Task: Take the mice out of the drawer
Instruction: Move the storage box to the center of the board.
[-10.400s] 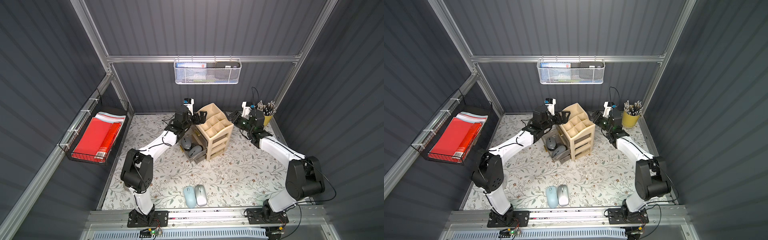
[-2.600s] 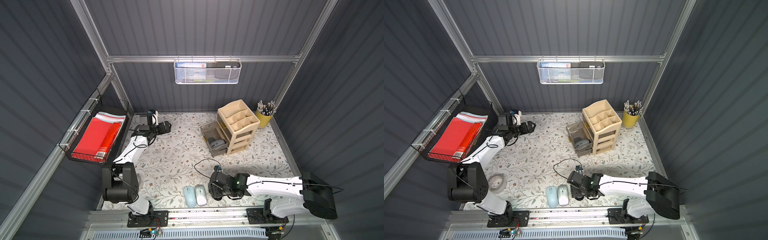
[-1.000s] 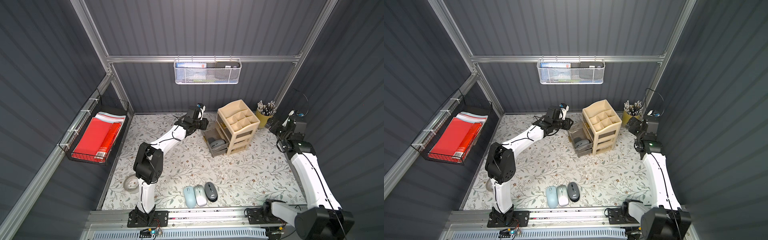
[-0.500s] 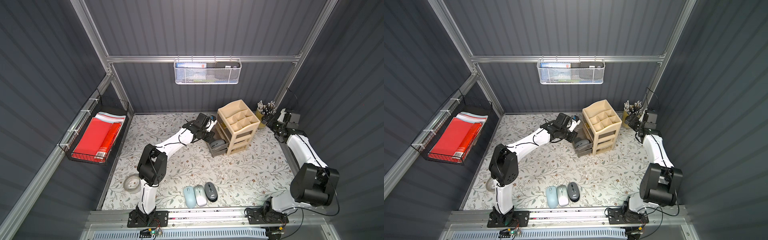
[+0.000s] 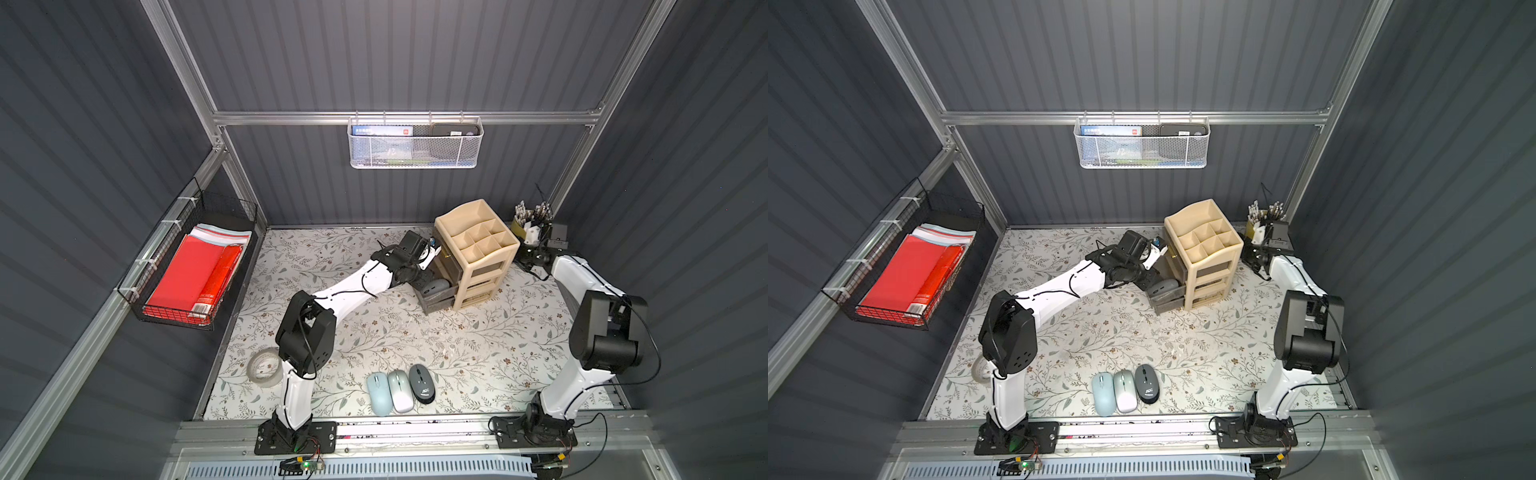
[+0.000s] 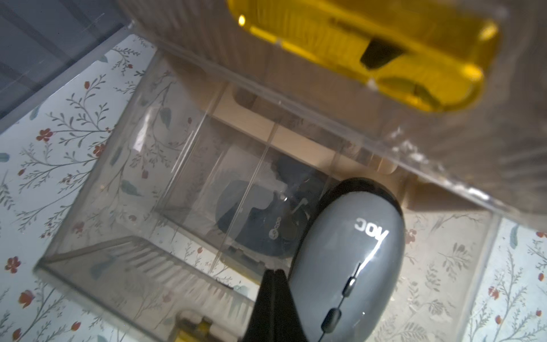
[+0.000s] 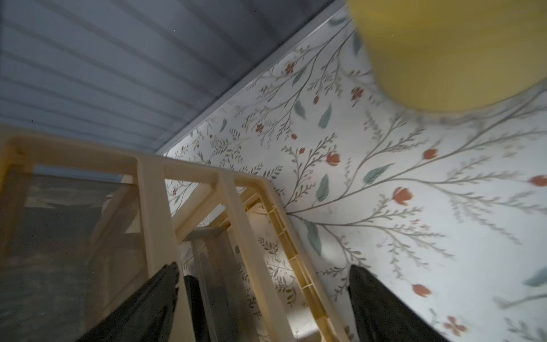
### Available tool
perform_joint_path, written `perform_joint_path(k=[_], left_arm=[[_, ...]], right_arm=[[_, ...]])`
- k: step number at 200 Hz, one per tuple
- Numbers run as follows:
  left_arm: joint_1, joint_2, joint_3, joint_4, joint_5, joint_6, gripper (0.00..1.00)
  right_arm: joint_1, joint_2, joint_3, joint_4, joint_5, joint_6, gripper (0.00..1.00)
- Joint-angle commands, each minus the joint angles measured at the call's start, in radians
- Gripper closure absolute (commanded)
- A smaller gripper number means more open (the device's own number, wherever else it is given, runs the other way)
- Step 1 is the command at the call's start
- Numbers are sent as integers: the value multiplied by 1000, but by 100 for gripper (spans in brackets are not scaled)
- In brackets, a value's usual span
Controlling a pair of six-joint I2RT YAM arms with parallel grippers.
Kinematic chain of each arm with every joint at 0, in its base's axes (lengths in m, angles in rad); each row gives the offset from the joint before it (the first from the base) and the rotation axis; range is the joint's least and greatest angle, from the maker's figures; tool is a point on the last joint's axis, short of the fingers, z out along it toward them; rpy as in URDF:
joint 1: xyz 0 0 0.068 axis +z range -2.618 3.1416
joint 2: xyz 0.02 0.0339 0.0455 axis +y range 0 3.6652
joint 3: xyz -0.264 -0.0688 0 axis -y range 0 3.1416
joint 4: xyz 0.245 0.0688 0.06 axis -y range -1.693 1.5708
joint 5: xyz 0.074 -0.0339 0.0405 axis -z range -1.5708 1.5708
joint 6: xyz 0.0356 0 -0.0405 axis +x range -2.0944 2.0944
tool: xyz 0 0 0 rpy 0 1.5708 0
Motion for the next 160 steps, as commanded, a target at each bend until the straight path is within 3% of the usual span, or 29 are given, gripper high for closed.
perform_joint_path(k=[1, 61, 84, 160], left_arm=[[3, -131, -44, 48, -59, -10, 100], [3, -318, -201, 41, -102, -82, 100], [5, -311, -206, -30, -70, -101, 100], [5, -203, -182, 71, 93, -103, 100]], right_arm=[[75, 22, 38, -47, -27, -48, 7], [210, 38, 0, -33, 43, -28, 7], [211, 63, 12, -45, 66, -27, 7], [219, 152, 3, -48, 93, -17, 7]])
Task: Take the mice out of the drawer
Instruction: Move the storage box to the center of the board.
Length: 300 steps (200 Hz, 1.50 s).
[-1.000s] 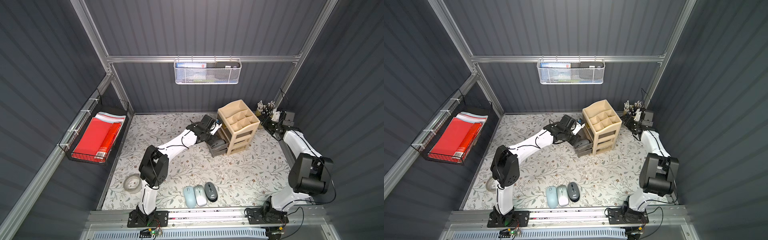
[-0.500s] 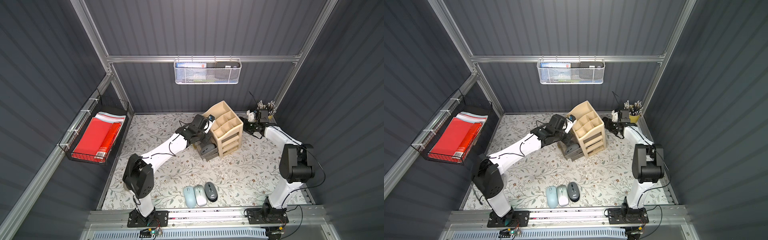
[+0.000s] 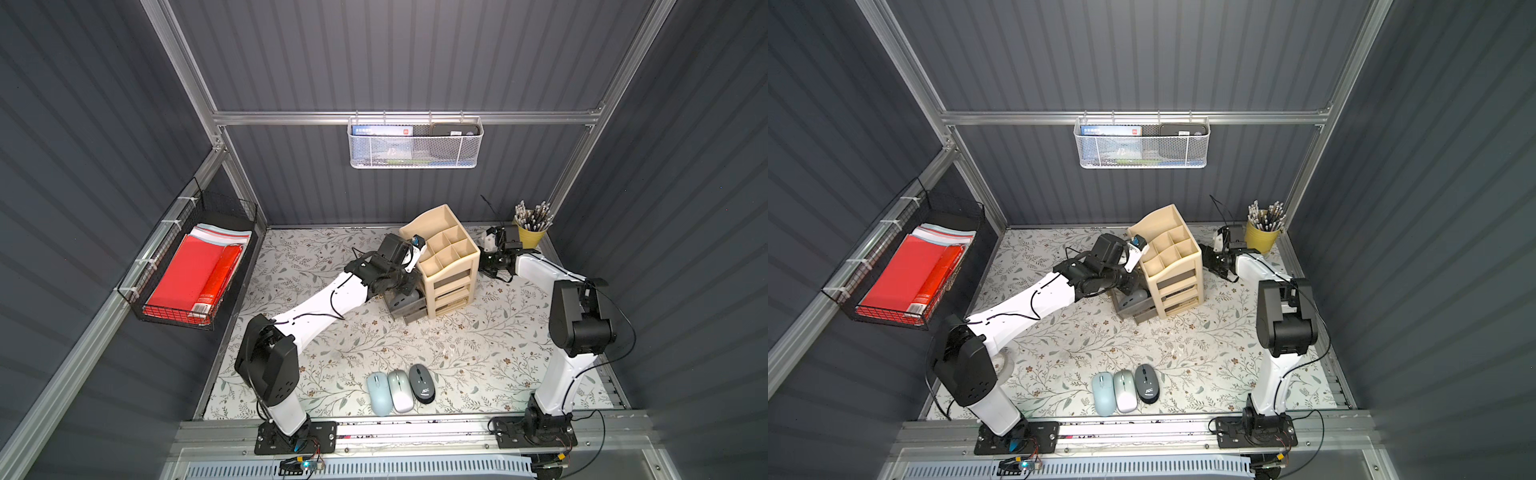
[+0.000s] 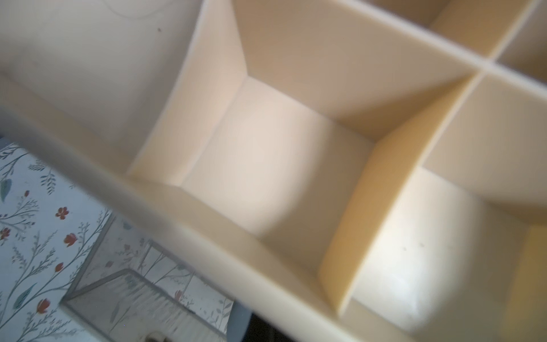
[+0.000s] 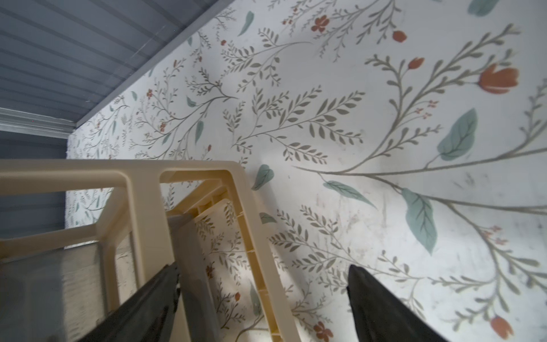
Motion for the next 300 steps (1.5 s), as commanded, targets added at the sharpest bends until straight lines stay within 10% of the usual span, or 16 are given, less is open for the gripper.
perform_joint_path(k=[1, 146, 223, 300], left_arm=[[0, 54, 40, 20, 61, -24, 100], [32, 4, 101, -179, 57, -40, 100], [84, -284, -43, 85, 196, -414, 100], [85, -70, 204, -266, 1, -583, 100]], right_arm=[[11, 37, -15, -21, 12, -8, 7], [104, 148, -28, 17, 45, 33, 8], [58, 154, -99, 66, 18, 24, 8], [47, 126, -137, 85, 0, 14, 8]])
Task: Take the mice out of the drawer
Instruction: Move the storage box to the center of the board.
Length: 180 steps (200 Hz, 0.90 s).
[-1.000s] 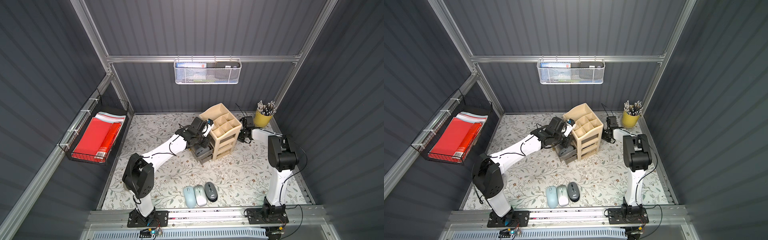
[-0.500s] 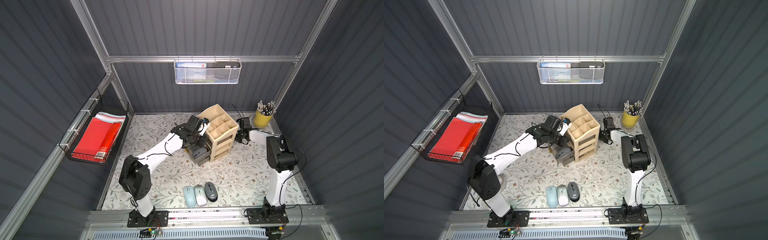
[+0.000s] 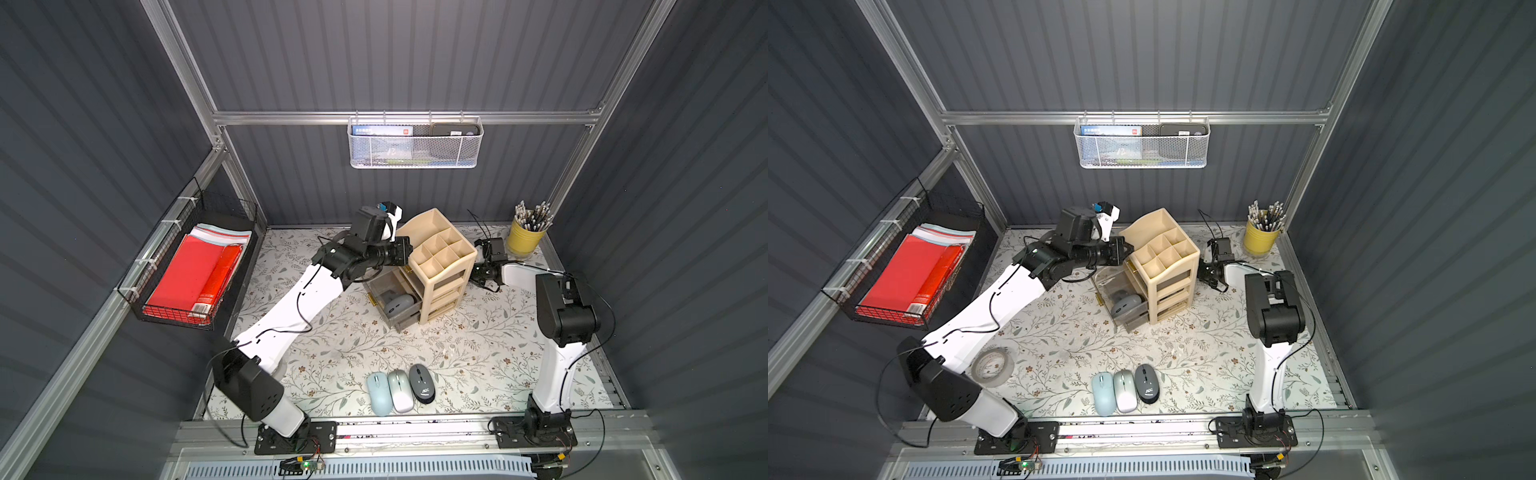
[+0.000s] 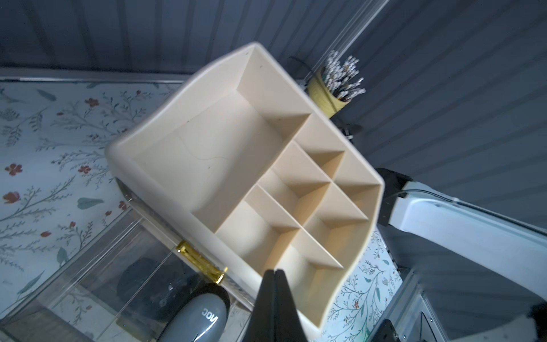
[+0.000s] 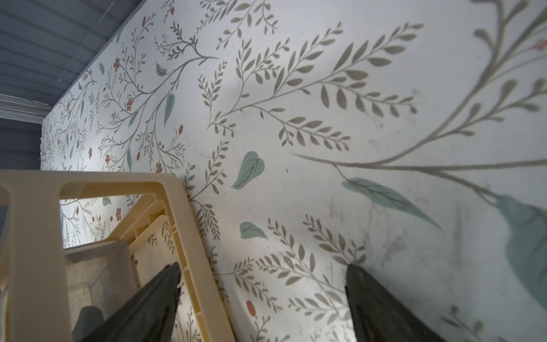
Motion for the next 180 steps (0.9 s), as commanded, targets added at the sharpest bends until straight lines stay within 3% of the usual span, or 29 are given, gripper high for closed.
perform_joint_path(k=[1, 24, 37, 54, 71, 96, 113, 141, 157, 169, 180], left_arm=[[2, 21, 5, -135, -91, -78, 100], [3, -40, -67, -89, -156, -120, 100], [5, -96, -94, -94, -268, -143, 100], [6, -200, -191, -76, -392, -275, 100], [30, -265, -298, 23, -266, -261, 100], [62, -226, -380, 91, -26, -261, 100], [59, -208, -435, 150, 47, -295, 100], [59, -158, -401, 84, 125, -313, 100], [35, -116, -324, 61, 89, -328, 100], [-3, -69, -243, -37, -44, -307, 100], [-8, -7, -187, -154, -100, -228, 100]], right_arm=[[-3, 20, -49, -107, 2, -5, 8], [-5, 6, -59, -111, 8, -16, 8], [-6, 1, -66, -111, 10, -19, 8], [-7, 3, -66, -110, 4, -16, 8], [-6, -2, -72, -103, -3, -10, 8], [-4, -7, -78, -100, -10, -6, 8], [-3, -15, -85, -98, -10, -6, 8], [-3, -25, -99, -100, -7, -13, 8], [-3, -28, -104, -100, -6, -15, 8], [-3, -27, -104, -100, -7, -15, 8], [-3, -26, -103, -99, -10, -16, 8]])
